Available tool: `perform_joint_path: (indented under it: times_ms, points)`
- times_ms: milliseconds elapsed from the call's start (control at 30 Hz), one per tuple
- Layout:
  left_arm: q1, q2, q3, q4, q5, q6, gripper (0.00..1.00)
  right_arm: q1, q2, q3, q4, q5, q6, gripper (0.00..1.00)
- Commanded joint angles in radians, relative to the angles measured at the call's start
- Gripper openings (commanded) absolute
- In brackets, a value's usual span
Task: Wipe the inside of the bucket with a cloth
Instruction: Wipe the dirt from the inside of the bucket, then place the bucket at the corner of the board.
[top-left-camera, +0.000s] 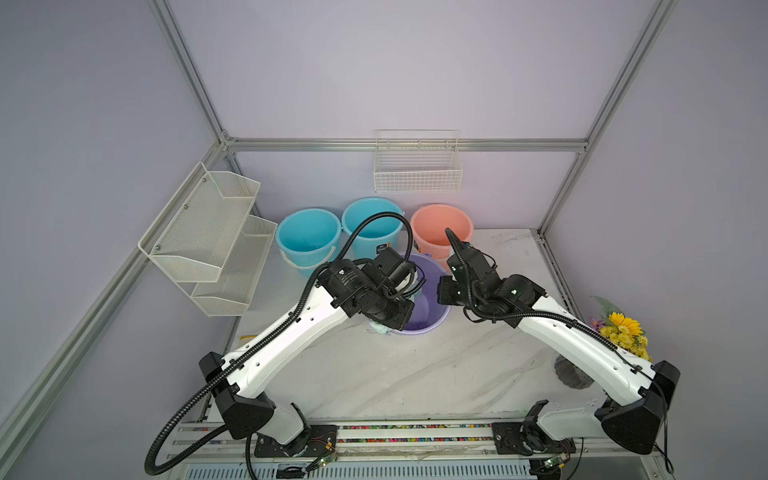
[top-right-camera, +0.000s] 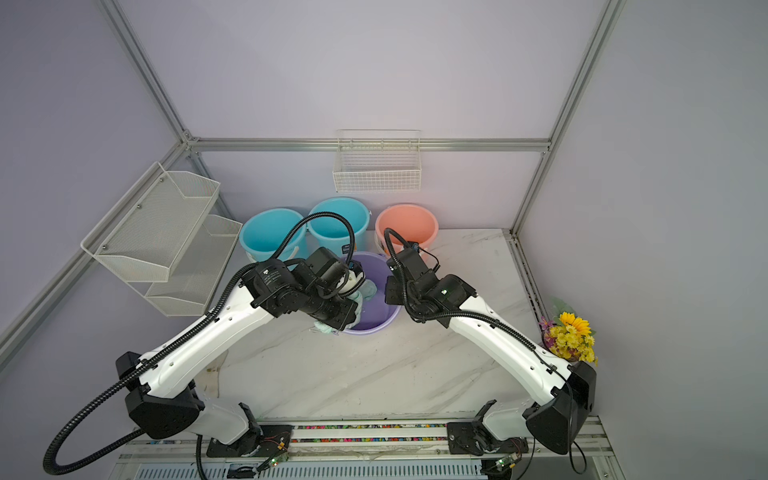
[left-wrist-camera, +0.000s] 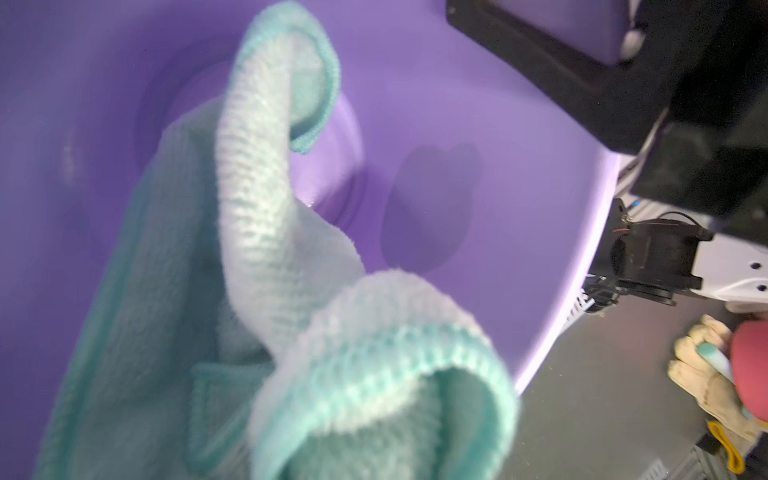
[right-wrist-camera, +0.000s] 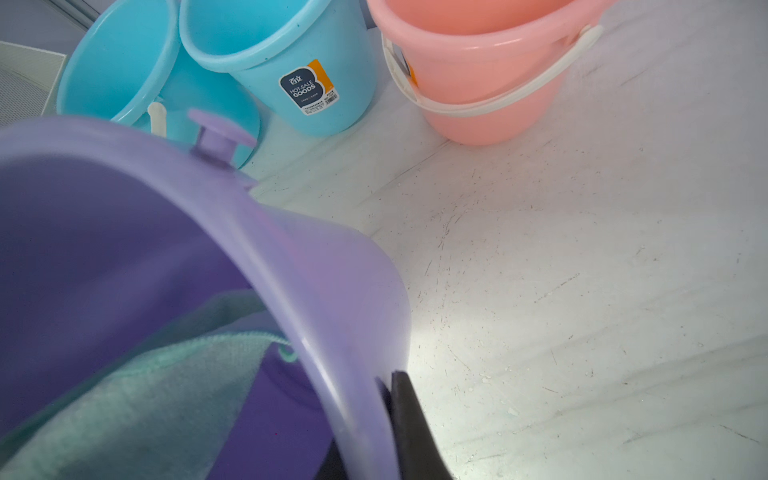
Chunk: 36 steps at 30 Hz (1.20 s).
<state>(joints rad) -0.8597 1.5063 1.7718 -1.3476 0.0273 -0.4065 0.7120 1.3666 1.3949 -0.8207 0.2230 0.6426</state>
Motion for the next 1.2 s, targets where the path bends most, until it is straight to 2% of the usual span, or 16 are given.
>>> perform_joint_path:
  times_ms: [0,300,667,833,933,1167]
  points:
    - [0.002,-0.050,0.067,-0.099,-0.175,0.009,0.00,-0.052,-0.008,0.038,0.022,0.054,-0.014,0.00]
    - [0.037,-0.058,0.099,-0.019,-0.274,-0.007,0.00,-0.230,-0.058,0.013,-0.026,0.029,-0.094,0.00]
    - [0.128,0.011,-0.145,0.106,-0.316,-0.022,0.00,-0.521,-0.094,-0.016,-0.052,-0.061,-0.184,0.00]
    - [0.158,0.093,-0.235,0.203,-0.300,-0.021,0.00,-0.661,-0.038,0.006,-0.036,-0.117,-0.207,0.00]
    - [0.169,0.154,-0.249,0.247,-0.296,-0.025,0.04,-0.733,-0.002,0.034,-0.009,-0.141,-0.218,0.00]
    - [0.190,0.284,-0.242,0.351,-0.171,-0.008,0.14,-0.842,0.185,0.160,0.031,-0.190,-0.235,0.00]
